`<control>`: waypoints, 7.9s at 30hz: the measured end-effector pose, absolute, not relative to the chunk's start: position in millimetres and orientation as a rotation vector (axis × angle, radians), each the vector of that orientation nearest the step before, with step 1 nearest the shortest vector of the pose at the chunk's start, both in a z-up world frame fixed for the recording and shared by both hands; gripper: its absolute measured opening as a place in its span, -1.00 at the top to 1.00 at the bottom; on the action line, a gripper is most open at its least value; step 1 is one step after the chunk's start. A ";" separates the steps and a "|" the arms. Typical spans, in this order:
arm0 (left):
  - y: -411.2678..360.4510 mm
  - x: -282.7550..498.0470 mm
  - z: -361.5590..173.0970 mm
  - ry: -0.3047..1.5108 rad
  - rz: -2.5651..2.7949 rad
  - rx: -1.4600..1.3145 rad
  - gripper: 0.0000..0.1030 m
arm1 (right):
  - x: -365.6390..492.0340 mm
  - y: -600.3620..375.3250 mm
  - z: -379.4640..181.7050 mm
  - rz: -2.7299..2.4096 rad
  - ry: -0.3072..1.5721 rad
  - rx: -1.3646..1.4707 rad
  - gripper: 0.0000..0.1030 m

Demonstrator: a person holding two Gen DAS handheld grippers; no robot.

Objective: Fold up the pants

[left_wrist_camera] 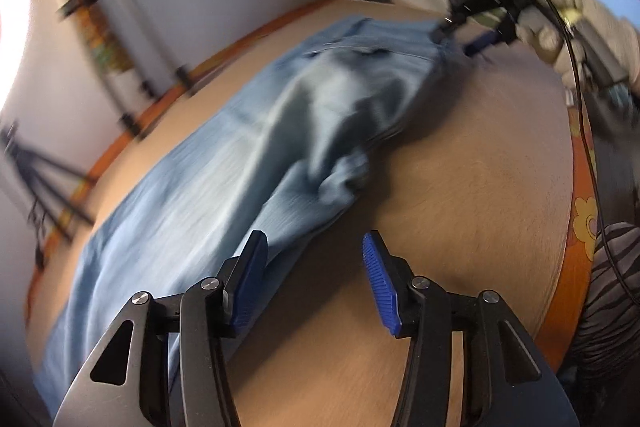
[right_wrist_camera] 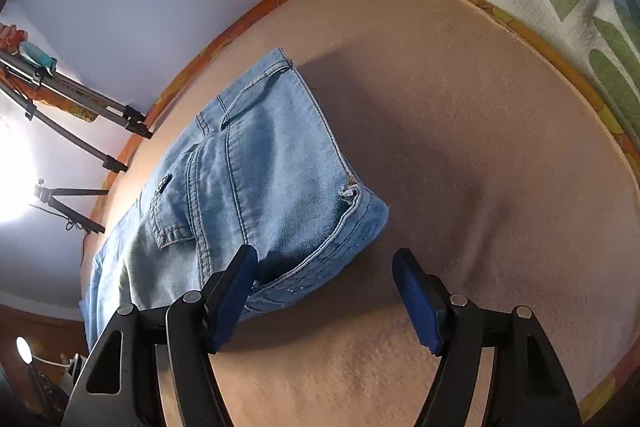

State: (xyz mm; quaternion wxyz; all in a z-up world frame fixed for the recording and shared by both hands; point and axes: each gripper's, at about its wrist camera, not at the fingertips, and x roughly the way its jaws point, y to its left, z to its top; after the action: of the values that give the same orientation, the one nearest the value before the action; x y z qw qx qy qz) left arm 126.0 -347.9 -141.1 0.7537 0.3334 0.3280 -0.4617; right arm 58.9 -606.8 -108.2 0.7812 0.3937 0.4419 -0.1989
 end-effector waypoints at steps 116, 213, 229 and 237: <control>116.4 487.5 -198.4 0.819 -0.124 0.284 0.79 | 364.7 -276.3 -111.5 0.159 0.950 -0.137 0.00; 252.2 320.8 -198.3 0.915 0.062 -0.305 0.02 | 281.3 -116.5 -22.1 0.398 0.838 -0.132 -0.11; 239.8 307.2 -180.9 0.748 -0.056 -0.239 0.82 | 326.6 -48.7 -34.9 0.485 0.917 -0.075 -0.12; 213.1 304.3 -176.3 0.741 -0.186 -0.155 0.82 | 410.4 48.4 -52.7 0.612 1.011 0.004 -0.16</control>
State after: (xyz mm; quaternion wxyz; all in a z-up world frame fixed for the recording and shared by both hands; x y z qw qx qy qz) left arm 304.3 213.1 -176.3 0.9251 -0.0754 0.3611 -0.0907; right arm 410.4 48.4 -52.7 0.8303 0.0020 0.4768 0.2886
